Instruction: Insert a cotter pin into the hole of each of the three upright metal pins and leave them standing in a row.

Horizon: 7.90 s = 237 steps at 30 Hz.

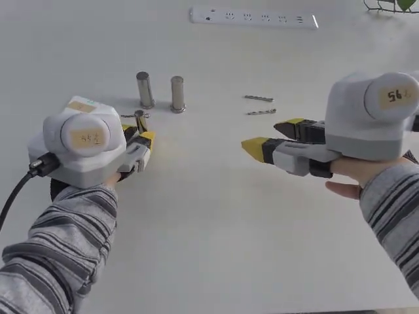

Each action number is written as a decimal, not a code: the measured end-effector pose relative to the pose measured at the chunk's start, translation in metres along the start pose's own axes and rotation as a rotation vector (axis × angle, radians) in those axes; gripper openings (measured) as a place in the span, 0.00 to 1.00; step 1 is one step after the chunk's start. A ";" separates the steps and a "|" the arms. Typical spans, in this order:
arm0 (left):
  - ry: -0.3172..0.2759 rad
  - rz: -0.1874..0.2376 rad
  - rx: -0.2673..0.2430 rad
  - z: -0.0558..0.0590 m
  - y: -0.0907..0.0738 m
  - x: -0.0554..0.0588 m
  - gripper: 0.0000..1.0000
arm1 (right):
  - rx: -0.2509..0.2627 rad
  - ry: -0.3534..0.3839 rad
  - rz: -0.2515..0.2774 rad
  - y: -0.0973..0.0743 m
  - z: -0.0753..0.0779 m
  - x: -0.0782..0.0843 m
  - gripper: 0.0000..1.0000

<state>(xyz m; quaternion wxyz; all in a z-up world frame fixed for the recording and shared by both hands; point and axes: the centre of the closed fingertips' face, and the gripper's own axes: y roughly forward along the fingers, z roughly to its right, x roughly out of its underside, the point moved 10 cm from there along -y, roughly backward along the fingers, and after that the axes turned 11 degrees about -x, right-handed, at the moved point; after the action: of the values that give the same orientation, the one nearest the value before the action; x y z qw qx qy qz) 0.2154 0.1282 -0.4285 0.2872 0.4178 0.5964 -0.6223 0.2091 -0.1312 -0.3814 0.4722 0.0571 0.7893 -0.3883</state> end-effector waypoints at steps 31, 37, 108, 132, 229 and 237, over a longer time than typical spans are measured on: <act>-0.024 0.054 0.088 -0.008 -0.050 -0.009 0.71 | -0.034 -0.039 0.061 0.007 0.005 -0.021 0.42; -0.004 0.058 0.114 -0.007 -0.062 -0.008 0.79 | -0.075 -0.096 0.074 0.027 -0.002 -0.037 0.42; -0.004 0.058 0.114 -0.012 -0.094 -0.008 0.96 | -0.116 -0.162 0.070 0.120 -0.012 -0.057 0.08; 0.013 0.077 0.142 -0.002 -0.114 -0.010 0.96 | -0.080 -0.146 0.035 0.049 -0.034 -0.004 0.08; 0.009 0.026 0.124 -0.001 -0.109 0.000 0.96 | -0.075 -0.273 -0.231 0.033 0.088 -0.016 0.20; 0.005 0.026 0.114 -0.002 -0.109 0.001 0.95 | -0.085 -0.296 -0.283 0.046 0.097 -0.023 0.17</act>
<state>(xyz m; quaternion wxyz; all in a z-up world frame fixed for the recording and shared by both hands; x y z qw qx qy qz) 0.1223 0.1435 -0.3745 0.2695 0.4430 0.5551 -0.6504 0.3107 -0.1579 -0.4134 0.5256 -0.1319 0.7272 -0.4213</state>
